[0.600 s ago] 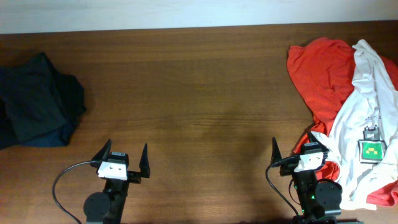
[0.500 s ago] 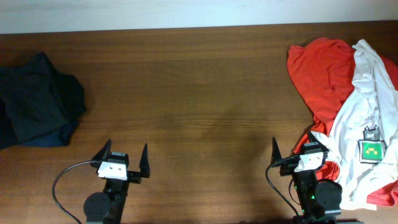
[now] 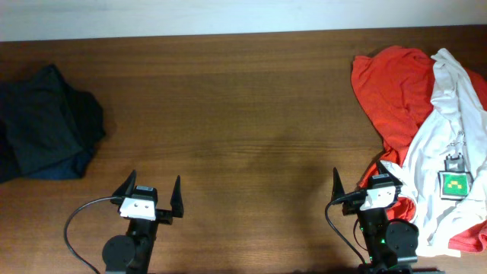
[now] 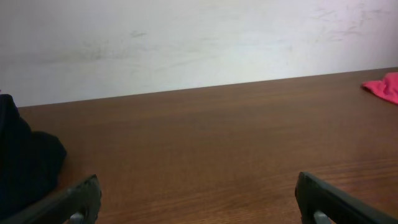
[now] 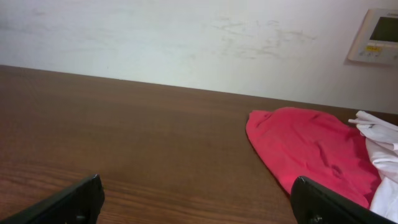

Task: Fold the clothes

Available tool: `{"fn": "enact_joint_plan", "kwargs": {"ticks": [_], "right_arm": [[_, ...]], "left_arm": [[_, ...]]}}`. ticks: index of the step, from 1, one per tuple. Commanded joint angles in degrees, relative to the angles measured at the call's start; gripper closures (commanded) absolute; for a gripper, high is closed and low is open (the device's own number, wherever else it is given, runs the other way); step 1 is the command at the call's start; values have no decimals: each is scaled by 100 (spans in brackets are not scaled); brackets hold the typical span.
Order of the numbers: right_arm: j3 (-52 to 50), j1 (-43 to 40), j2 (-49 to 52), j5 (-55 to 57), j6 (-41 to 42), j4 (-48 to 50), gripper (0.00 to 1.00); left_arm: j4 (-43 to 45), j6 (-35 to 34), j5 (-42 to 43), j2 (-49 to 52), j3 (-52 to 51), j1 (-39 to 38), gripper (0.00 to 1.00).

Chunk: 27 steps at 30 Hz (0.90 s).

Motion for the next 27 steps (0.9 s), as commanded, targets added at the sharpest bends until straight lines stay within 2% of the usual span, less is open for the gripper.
{"fn": "enact_joint_plan", "kwargs": {"ticks": [1, 14, 19, 22, 27], "right_arm": [[-26, 35, -44, 7, -20, -28, 1], [-26, 35, -44, -35, -9, -26, 1], [160, 35, -22, -90, 739, -284, 1], [673, 33, 221, 9, 739, -1036, 1], [2057, 31, 1574, 7, 737, -1998, 1]], "left_arm": [[-26, -15, -42, -24, -24, -37, 1], [0, -17, 153, -24, -22, -37, 1], [-264, -146, 216, -11, 212, -37, 1], [-848, -319, 262, 273, 763, -37, 1], [-1506, -319, 262, 1491, 2046, -37, 1]]}}
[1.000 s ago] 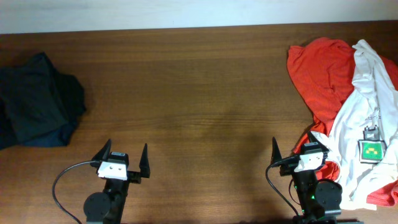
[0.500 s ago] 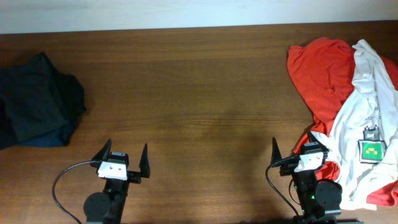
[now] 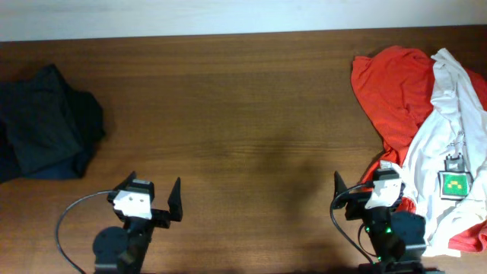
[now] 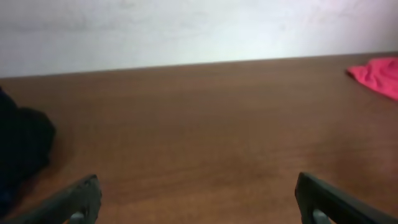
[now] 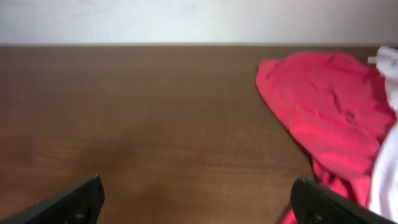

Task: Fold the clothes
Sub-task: 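Reach the right gripper to the white T-shirt and grasp it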

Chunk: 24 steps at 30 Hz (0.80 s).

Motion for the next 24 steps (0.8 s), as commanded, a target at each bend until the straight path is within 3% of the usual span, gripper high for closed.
{"fn": "enact_joint_plan", "kwargs": {"ticks": [1, 7, 9, 12, 15, 20, 24], "right_arm": [[968, 26, 962, 24, 70, -396, 1], [2983, 26, 3348, -341, 68, -1572, 1], [3307, 24, 3829, 79, 24, -1552, 1], [3401, -212, 4771, 1781, 981, -1515, 1], [3401, -994, 5987, 2079, 1753, -1543, 0], [3401, -1698, 7528, 1974, 1832, -1248, 12], [3401, -1777, 8105, 1971, 1834, -942, 26]], "left_arm": [[-216, -74, 74, 892, 933, -37, 1], [-1266, -72, 76, 2872, 2632, -37, 1], [-1547, -72, 76, 3320, 2964, -37, 1], [-1580, -72, 94, 3665, 3038, -37, 1], [-1591, -72, 94, 3783, 3038, -37, 1], [-1585, -72, 92, 3794, 3038, -37, 1], [-1585, -72, 92, 3799, 3038, -37, 1]]}}
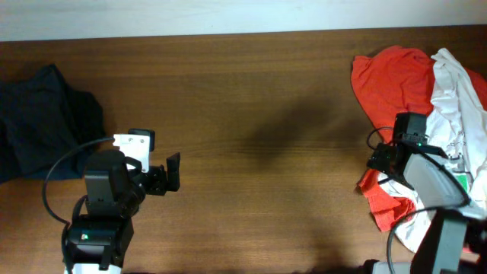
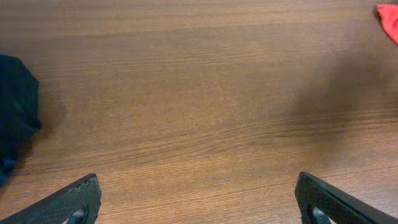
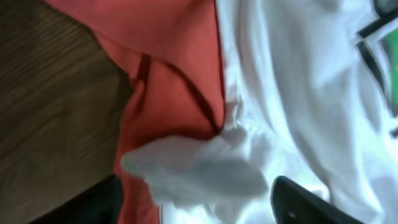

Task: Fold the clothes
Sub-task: 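Reach the right gripper to the white T-shirt and grasp it, then pull the white T-shirt off the red shirt toward table center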

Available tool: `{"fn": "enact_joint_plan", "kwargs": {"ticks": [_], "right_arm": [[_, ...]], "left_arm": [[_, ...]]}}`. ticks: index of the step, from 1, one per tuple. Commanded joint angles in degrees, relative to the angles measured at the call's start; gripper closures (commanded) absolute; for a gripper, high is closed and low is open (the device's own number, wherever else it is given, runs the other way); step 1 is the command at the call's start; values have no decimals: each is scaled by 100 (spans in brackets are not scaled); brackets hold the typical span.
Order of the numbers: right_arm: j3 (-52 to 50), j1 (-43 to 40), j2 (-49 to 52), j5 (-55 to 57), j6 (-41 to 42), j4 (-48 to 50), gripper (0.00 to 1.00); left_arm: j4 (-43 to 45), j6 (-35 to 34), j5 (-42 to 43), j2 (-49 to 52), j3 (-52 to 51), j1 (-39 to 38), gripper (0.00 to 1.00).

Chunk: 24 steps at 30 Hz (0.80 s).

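Note:
A red garment (image 1: 384, 76) and a white garment (image 1: 456, 99) lie tangled in a pile at the table's right side. My right gripper (image 3: 199, 202) hovers open just over this pile, with a bunched white fold (image 3: 199, 171) between its fingers and red cloth (image 3: 168, 93) beside it. In the overhead view the right gripper (image 1: 386, 161) sits at the pile's left edge. My left gripper (image 2: 199, 205) stands open over bare wood at the left, nothing between its fingers (image 2: 74, 200).
A heap of dark navy clothes (image 1: 42, 129) lies at the far left edge and shows in the left wrist view as dark cloth (image 2: 15, 118). The brown wooden table (image 1: 259, 122) runs between the two piles. A white wall borders the far edge.
The right gripper has gone from the table's near edge onto the left edge of the red and white pile. The left arm has risen and come forward, its camera tilted down at the wood. Both stay open.
Both grippers first sat open at the near edge, looking level across the table. Then both cameras tilted slightly downward. Now the right gripper is open over a white fold of the pile and the left is open above bare table.

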Motion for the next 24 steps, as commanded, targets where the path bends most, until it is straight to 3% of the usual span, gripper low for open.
{"fn": "enact_joint_plan", "kwargs": {"ticks": [1, 3, 5, 8, 12, 20, 24], "right_arm": [[46, -63, 321, 155, 81, 201, 37], [46, -63, 319, 153, 81, 275, 46], [46, -63, 319, 155, 79, 275, 64], [85, -66, 251, 157, 81, 146, 74], [890, -343, -146, 153, 81, -817, 95], [2859, -973, -310, -190, 7, -2791, 96], [4291, -973, -332, -1355, -817, -3309, 96]], "left_arm": [[-4, -57, 79, 9, 116, -31, 1], [-7, -57, 81, 9, 116, -31, 1], [-7, -57, 81, 9, 116, -31, 1], [-7, -57, 79, 9, 116, -31, 1], [-7, -57, 74, 9, 116, -31, 1], [-2, -55, 59, 9, 116, -31, 1], [0, -55, 57, 9, 116, -31, 1]]}}
